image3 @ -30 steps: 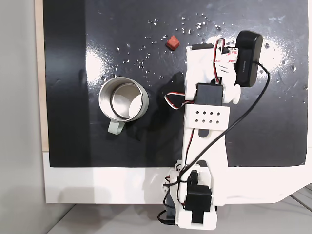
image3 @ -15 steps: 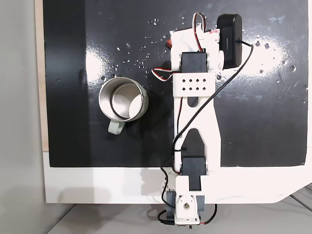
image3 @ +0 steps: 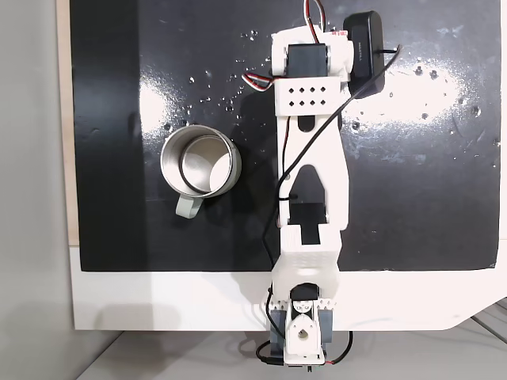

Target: Grasp a cube and put it in the cup.

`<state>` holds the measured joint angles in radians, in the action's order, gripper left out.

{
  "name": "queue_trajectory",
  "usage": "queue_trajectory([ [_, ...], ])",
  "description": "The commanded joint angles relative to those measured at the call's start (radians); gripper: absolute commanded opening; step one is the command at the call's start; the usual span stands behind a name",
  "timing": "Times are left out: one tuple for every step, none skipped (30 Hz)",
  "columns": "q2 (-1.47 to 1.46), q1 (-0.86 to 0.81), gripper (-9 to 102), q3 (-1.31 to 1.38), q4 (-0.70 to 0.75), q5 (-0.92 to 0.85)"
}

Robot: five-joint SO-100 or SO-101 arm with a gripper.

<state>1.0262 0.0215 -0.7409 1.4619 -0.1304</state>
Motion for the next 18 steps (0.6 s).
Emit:
queue_trajectory([
  [-0.032, 0.012, 0, 0.178, 0.063, 0.014],
  [-0.060, 0.014, 0, 0.224, 0.086, 0.017],
  [-0.094, 0.014, 0, 0.279, 0.114, 0.020],
  [-0.132, 0.014, 0, 0.345, 0.149, 0.023],
  [-0.181, 0.014, 0, 0.426, 0.189, 0.028],
  [-0.241, 0.014, 0, 0.534, 0.239, 0.029],
  [-0.314, 0.014, 0, 0.669, 0.299, 0.031],
  [-0.391, 0.015, 0, 0.807, 0.344, 0.032],
  [-0.393, 0.015, 0, 0.801, 0.342, 0.032],
  [-0.393, 0.015, 0, 0.799, 0.342, 0.034],
  [-0.396, 0.015, 0, 0.799, 0.342, 0.034],
  [-0.396, 0.015, 0, 0.799, 0.342, 0.034],
  [-0.399, 0.017, 0, 0.799, 0.342, 0.035],
  [-0.402, 0.017, 0, 0.799, 0.342, 0.035],
  [-0.403, 0.017, 0, 0.799, 0.342, 0.037],
  [-0.407, 0.017, 0, 0.801, 0.342, 0.037],
  [-0.408, 0.017, 0, 0.802, 0.342, 0.037],
  [-0.410, 0.017, 0, 0.802, 0.342, 0.037],
])
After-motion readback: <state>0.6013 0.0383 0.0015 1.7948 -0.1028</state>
